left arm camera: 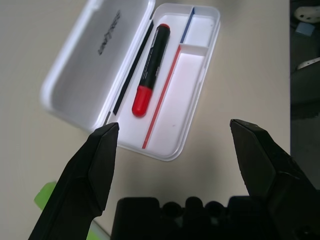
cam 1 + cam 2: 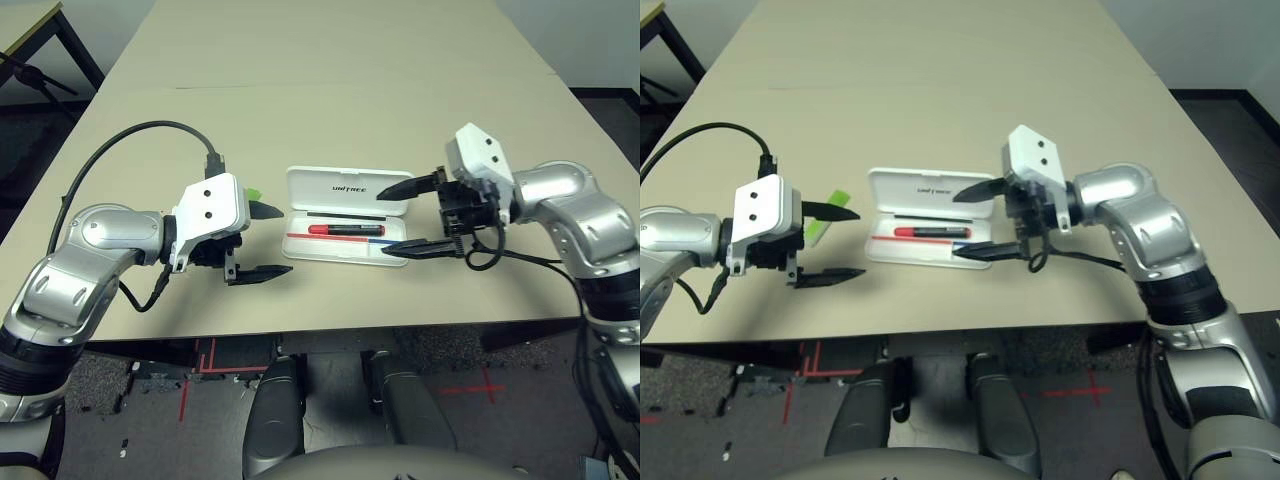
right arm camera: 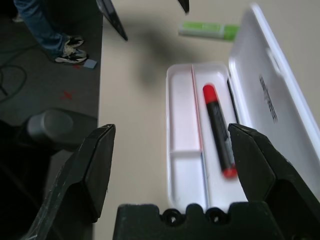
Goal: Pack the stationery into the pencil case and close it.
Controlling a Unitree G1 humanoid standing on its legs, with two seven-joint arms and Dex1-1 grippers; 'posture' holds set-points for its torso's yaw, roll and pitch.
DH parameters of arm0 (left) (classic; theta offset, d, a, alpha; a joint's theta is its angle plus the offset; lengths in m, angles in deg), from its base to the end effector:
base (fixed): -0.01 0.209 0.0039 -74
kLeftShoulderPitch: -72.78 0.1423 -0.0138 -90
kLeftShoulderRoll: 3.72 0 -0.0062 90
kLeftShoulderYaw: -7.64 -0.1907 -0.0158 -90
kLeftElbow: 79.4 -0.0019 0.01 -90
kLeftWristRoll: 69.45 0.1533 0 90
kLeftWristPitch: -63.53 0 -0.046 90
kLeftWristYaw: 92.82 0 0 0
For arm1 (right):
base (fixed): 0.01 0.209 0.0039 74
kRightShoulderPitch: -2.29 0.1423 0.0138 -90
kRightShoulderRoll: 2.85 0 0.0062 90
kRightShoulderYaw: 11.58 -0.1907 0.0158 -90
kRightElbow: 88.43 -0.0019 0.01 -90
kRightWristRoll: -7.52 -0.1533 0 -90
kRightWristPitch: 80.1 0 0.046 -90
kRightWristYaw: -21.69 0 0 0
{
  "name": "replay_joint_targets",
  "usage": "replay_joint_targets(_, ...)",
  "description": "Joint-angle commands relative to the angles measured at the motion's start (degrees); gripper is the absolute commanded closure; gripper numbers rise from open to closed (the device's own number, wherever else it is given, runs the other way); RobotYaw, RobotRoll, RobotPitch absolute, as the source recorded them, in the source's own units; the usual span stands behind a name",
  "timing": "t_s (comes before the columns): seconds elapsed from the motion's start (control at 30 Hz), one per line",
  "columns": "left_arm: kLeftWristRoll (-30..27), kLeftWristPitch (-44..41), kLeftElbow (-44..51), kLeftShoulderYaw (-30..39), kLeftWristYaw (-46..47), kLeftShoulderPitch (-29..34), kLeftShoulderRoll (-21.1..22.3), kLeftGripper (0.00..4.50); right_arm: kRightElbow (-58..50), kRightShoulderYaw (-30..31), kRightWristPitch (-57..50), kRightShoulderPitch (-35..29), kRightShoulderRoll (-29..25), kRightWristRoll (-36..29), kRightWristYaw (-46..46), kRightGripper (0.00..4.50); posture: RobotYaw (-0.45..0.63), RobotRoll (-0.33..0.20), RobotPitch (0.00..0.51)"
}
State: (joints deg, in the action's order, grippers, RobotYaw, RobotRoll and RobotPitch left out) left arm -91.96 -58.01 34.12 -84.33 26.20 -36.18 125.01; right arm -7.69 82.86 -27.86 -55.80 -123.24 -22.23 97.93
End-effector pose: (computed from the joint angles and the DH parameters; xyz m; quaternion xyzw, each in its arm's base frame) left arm 0.2401 0.2326 0.2163 0.2912 0.1110 -0.5307 0.7882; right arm 0.2814 -0.2278 0.2182 -0.1383 0.1195 0.6520 0.7359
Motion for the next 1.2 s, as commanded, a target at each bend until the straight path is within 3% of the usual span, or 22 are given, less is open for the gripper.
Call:
replay_joint_targets(0.03, 0.67, -1.47, -0.82, 1.19, 1.87, 0.84, 0.21, 0.0, -3.53, -3.37, -3.63, -2.58, -1.77, -3.51, -1.37, 0.03, 0.01, 0.0, 0.165)
replay_joint_targets(0.33, 2.2, -3.77, -2.72, 0.16, 5.42, -1.05, -0.44, 0.0, -4.36, -4.14, -1.86, -5.8, -2.94, -2.66, -4.7, 0.03, -0.01, 0.0, 0.167)
replay_joint_targets(0.5, 3.86, -8.84, -5.7, 0.5, 12.1, -3.44, -3.98, 0.0, -4.17, -3.77, -0.62, -6.46, -3.41, -2.04, -5.16, 0.03, -0.01, 0.0, 0.167)
replay_joint_targets(0.93, 5.55, -39.24, -11.71, 2.78, 31.27, -9.88, -11.4, 0.0, -3.51, -2.68, 0.42, -5.83, -1.76, -2.31, -5.97, 0.03, -0.01, 0.0, 0.168)
replay_joint_targets(1.2, 5.67, -43.69, -16.59, 0.93, 34.51, -13.35, -13.8, 0.0, -4.33, -2.52, 0.79, -6.47, -1.51, -2.16, -6.22, 0.03, -0.03, 0.0, 0.168)
